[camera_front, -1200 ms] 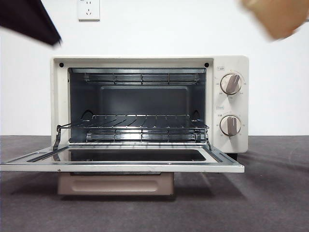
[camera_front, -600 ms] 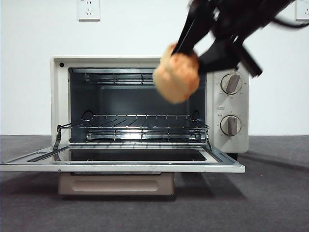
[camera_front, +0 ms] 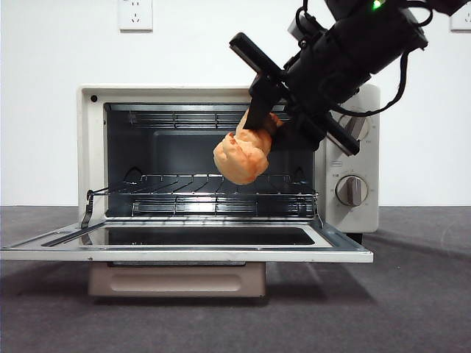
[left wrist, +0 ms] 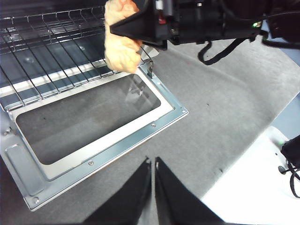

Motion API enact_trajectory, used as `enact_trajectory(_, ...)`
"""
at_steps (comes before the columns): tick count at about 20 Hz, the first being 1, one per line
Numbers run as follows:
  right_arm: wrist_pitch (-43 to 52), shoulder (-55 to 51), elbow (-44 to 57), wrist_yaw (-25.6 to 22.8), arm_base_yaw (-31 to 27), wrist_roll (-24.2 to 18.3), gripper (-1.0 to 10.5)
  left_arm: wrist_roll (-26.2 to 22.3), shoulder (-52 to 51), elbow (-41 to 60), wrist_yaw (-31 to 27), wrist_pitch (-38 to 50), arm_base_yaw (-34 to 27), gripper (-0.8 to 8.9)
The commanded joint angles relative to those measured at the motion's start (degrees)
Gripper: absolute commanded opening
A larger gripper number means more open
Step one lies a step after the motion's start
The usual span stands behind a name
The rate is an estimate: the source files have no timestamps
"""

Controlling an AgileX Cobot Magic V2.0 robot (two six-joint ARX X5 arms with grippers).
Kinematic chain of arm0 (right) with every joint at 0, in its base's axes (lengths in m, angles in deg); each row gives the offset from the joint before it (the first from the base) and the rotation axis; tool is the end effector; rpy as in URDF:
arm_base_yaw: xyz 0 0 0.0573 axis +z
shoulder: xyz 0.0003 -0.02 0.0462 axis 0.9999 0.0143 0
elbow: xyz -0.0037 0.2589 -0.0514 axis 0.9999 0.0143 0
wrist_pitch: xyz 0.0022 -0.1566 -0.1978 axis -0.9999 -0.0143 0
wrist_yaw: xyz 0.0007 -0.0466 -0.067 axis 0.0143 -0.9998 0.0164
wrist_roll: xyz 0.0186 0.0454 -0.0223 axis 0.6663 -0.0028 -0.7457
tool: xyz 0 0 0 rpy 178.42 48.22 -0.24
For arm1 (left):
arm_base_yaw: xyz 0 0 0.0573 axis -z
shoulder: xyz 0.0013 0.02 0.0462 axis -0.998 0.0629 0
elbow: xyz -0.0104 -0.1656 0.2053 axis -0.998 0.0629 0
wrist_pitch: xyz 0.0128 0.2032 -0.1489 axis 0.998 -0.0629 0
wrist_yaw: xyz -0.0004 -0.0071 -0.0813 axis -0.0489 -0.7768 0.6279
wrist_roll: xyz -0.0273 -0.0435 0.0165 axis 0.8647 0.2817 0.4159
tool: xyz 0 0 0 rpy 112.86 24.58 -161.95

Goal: The left arm flap open the oven, the right arm pick bread and place it into oven, the left arm flap close the oven

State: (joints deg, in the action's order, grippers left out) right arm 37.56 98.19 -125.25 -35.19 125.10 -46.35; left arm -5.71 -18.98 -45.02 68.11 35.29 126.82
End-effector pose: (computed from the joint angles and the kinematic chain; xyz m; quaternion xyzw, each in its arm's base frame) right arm 0.2599 0.1923 0.2223 0.2877 0.3214 0.2532 0.8659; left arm 0.0751 -0.0710 0.3139 -0.0492 0.2991 -0.3790 0.8743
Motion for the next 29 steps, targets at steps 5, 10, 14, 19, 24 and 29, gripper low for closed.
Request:
enact_trajectory(5,2.36,3.67,-2.49,-3.72,0.44,2.40,1.0,0.81,0.20,-1.20,-0.07,-0.72,0.46,0.16)
enact_trajectory(10,2.38,3.69,-2.49,-5.16,0.44,2.38,2.3,0.76,0.20,-1.20,-0.07,-0.66,0.46,0.17)
enact_trajectory(14,2.45,3.69,-2.49,-5.16,0.50,2.47,4.7,2.05,0.31,-1.20,-0.09,-1.42,0.46,0.17)
enact_trajectory(19,2.38,3.54,-2.49,-4.04,0.72,2.62,4.8,6.60,0.81,-1.25,-0.09,-3.15,0.42,0.16)
enact_trajectory(24,-2.58,-1.11,-2.49,-2.21,0.83,2.58,4.8,8.37,0.90,-1.40,-0.98,-5.79,-0.37,0.17)
enact_trajectory(29,-15.65,-11.45,-2.49,-0.20,3.52,0.17,4.8,8.55,3.37,-4.04,-3.19,-7.67,-4.50,0.15)
